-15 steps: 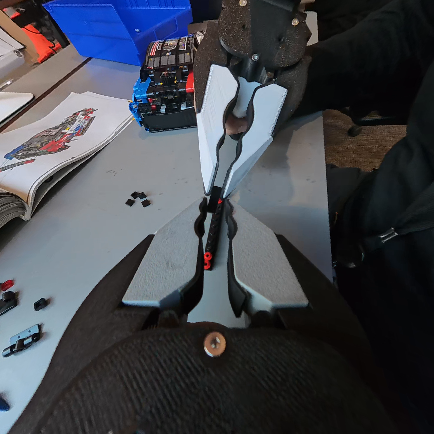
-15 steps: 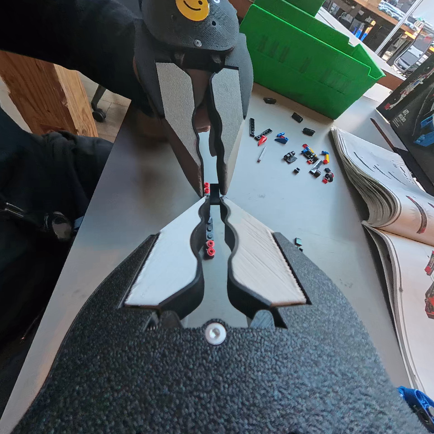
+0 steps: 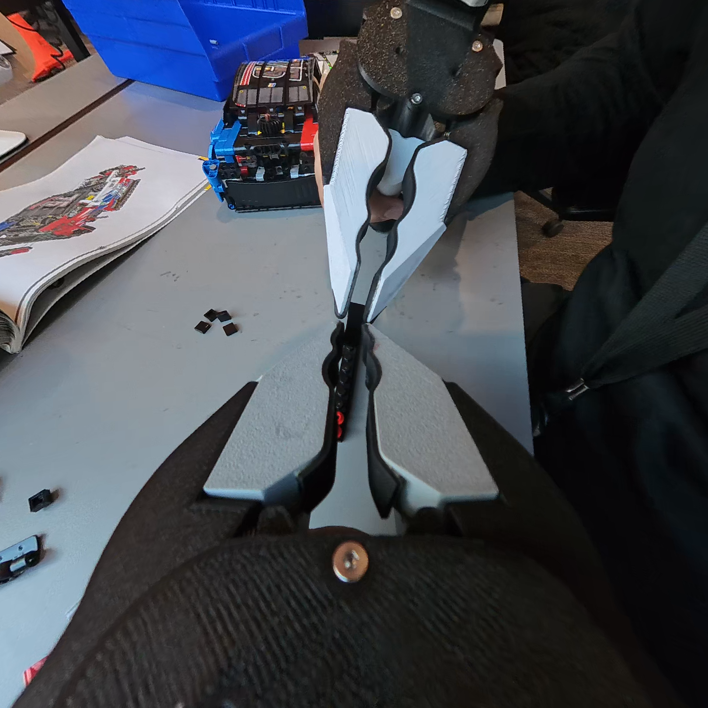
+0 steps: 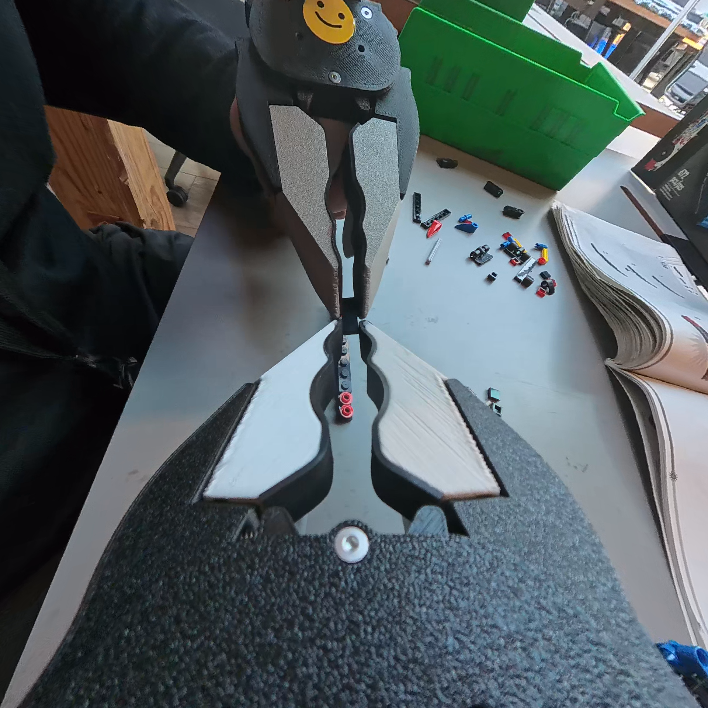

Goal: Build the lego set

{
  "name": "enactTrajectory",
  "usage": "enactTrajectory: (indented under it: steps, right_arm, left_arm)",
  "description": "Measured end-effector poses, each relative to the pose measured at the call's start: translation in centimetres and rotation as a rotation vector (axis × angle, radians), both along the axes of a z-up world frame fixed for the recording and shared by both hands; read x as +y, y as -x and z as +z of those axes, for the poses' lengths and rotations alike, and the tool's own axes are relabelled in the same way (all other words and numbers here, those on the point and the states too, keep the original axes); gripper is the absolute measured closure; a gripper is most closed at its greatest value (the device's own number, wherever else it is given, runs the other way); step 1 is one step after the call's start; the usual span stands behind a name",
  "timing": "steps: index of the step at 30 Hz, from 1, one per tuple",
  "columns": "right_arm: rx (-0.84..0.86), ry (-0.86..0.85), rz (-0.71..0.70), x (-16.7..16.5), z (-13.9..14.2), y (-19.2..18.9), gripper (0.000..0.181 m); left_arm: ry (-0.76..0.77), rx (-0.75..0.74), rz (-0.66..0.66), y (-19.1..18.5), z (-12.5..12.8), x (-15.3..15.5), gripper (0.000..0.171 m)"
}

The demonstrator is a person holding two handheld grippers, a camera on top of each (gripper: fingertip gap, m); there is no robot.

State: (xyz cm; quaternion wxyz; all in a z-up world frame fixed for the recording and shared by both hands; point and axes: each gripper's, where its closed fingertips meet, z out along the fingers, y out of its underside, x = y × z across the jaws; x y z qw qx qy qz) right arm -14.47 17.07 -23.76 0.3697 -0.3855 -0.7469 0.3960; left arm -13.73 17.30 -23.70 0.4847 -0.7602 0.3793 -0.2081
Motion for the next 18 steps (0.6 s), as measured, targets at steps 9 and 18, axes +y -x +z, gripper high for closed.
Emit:
enactTrajectory:
  steps: [9, 18]
  right_arm:
    - [-0.004, 0.011, -0.003, 0.09, 0.01, 0.04, 0.174]
    - [-0.002, 0.013, -0.007, 0.17, 0.06, 0.07, 0.173]
  left_arm:
    - [-0.001, 0.000, 0.002, 0.02, -0.01, 0.04, 0.166]
    - [0.008, -0.007, 0.002, 0.05, -0.01, 0.08, 0.166]
